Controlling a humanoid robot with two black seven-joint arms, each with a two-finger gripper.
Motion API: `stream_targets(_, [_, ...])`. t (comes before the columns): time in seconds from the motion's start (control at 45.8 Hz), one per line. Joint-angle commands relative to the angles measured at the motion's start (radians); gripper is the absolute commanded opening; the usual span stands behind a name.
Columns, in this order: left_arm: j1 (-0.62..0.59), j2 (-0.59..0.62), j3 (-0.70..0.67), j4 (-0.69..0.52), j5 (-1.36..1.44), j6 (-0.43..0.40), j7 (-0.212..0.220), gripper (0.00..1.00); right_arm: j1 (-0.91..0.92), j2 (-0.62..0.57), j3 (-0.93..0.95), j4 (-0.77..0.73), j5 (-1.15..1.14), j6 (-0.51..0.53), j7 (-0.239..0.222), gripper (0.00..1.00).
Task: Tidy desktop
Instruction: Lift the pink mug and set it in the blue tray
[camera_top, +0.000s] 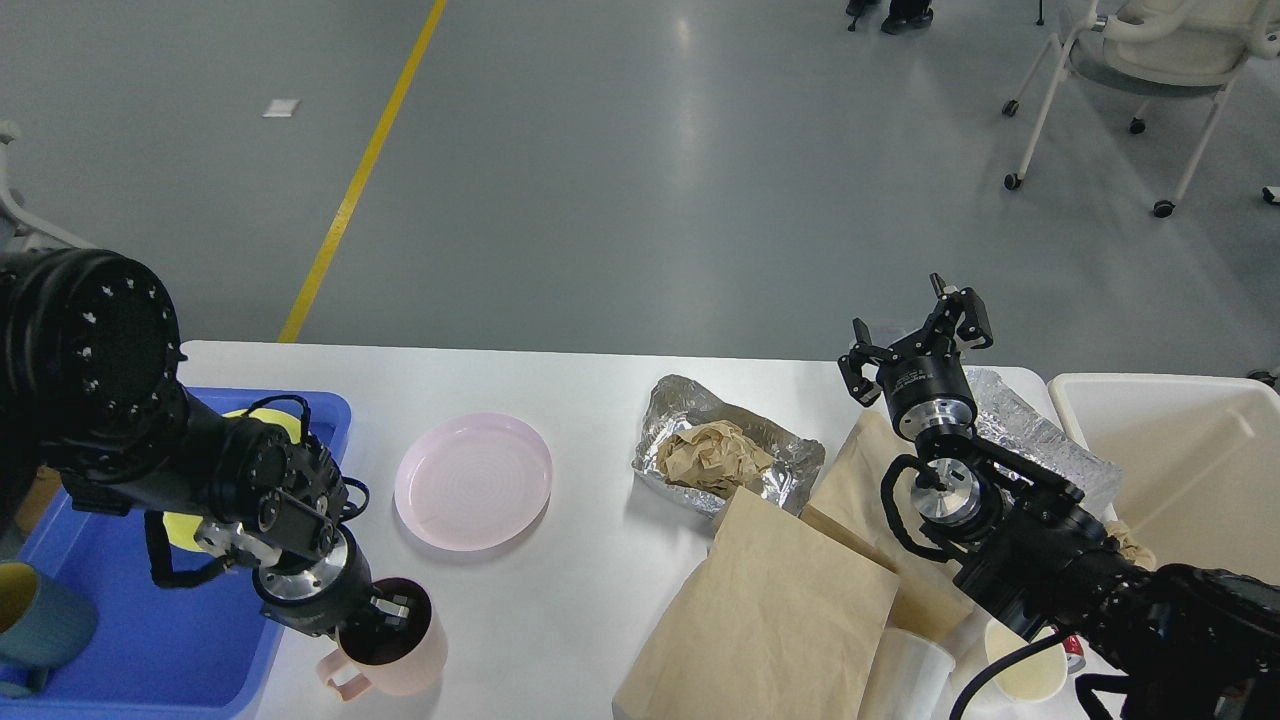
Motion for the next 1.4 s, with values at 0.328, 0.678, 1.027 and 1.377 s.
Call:
stream_targets(0.328, [-0.575,0.201,-0.022,0.011,0.139,-0.582,-0.107,0.0,0.0,0.0,0.0,-0.002,0.0,0.0,0.0,1.0])
stream_targets(0.678, [-0.41,0.217,0.074,0.012,0.163,-0.492,-0.099,0.0,0.002,0.0,0.0,-0.002,0.0,0.0,0.0,1.0])
stream_targets(1.027, [-0.091,0.216,0.172,0.041,0.17,-0.093,-0.074,0.0,0.002,0.0,0.0,0.0,0.0,0.0,0.0,1.0])
stream_targets(1.377, [0.064,0.234,0.206,0.076,0.168,0.128,-0.022,0.0,0.002,0.0,0.0,-0.002,0.0,0.0,0.0,1.0])
